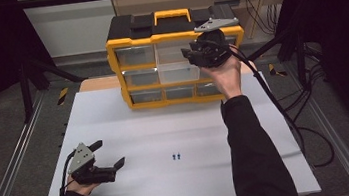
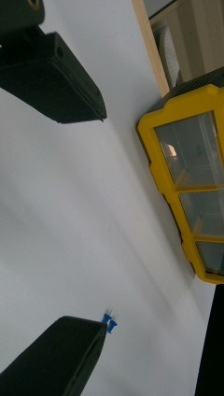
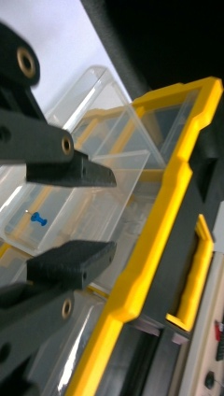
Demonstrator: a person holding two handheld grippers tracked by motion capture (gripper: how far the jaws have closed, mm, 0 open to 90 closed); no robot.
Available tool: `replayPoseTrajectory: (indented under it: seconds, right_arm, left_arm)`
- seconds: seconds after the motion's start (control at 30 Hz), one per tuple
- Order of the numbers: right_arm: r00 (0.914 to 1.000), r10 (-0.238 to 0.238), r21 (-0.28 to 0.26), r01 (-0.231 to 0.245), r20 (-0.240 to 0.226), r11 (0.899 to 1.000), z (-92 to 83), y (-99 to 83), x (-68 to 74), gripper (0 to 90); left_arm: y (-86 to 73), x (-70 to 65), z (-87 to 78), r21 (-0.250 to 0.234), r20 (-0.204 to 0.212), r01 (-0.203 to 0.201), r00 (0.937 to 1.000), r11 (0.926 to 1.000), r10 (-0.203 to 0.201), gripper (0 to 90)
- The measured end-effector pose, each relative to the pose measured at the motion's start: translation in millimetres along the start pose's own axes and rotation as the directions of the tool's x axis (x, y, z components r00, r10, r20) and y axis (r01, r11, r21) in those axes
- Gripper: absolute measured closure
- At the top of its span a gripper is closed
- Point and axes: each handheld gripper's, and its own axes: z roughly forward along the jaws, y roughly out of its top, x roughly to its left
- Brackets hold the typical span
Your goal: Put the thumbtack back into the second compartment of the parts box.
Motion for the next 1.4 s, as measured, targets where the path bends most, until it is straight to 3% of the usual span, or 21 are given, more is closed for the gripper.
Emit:
replayPoseTrajectory:
  seconds: [0.17, 0.2, 0.23, 0.43, 0.53, 0.63, 0.87, 1.03, 1.4]
  right_arm:
    - [1.0, -0.001, -0.061, 0.001, -0.002, 0.998, -13.2, -0.3, 3.9, 39.9]
    - [1.0, -0.001, -0.061, 0.001, -0.002, 0.998, -13.2, -0.3, 3.9, 39.9]
    - [1.0, -0.001, -0.079, 0.001, 0.002, 0.997, -16.8, -1.3, 5.5, 32.6]
    - [0.9998, 0.017, -0.115, -0.017, 0.001, 0.993, -27.3, -7.5, 7.6, 19.4]
    - [0.9999, 0.016, -0.124, -0.015, 0.004, 0.992, -30.9, -10.8, 7.7, 17.0]
    - [0.9991, 0.041, -0.148, -0.039, 0.009, 0.988, -39.5, -17.3, 8.3, 10.9]
    - [0.9984, 0.055, -0.185, -0.057, -0.013, 0.981, -53.9, -30.5, 8.7, 7.7]
    - [0.9974, 0.07, -0.2, -0.072, -0.014, 0.977, -63.5, -49.8, 6.4, 5.8]
    - [0.9929, 0.116, -0.212, -0.119, -0.026, 0.97, -67.4, -88.5, 1.5, 5.1]
  left_arm:
    - [0.0, 0.0, -0.1, 0.0, 0.0, 0.0, 1.0, 1.0, 0.0, 0.5]
    - [0.0, 0.0, -0.1, 0.0, 0.0, 0.0, 1.0, 1.0, 0.0, 0.5]
    - [0.0, -0.1, 0.0, 0.001, 0.0, 0.0, 1.0, 1.0, 0.0, 0.5]
    - [-0.1, -0.1, 0.0, 0.001, 0.0, 0.0, 1.0, 1.0, 0.0, 0.5]
    - [-0.1, -0.1, 0.1, 0.002, 0.0, -0.001, 1.0, 1.0, 0.001, 0.5]
    - [-0.1, -0.4, 0.3, 0.003, -0.001, 0.0, 1.0, 1.0, 0.0, 0.5]
    - [0.0, -0.6, 0.3, 0.003, -0.002, -0.002, 1.0, 1.0, 0.002, 0.5]
    - [0.1, -0.8, 0.5, 0.003, -0.001, -0.001, 1.0, 1.0, 0.001, 0.5]
    - [-0.6, -1.1, 1.6, 0.008, 0.001, -0.001, 1.0, 1.0, 0.001, 0.5]
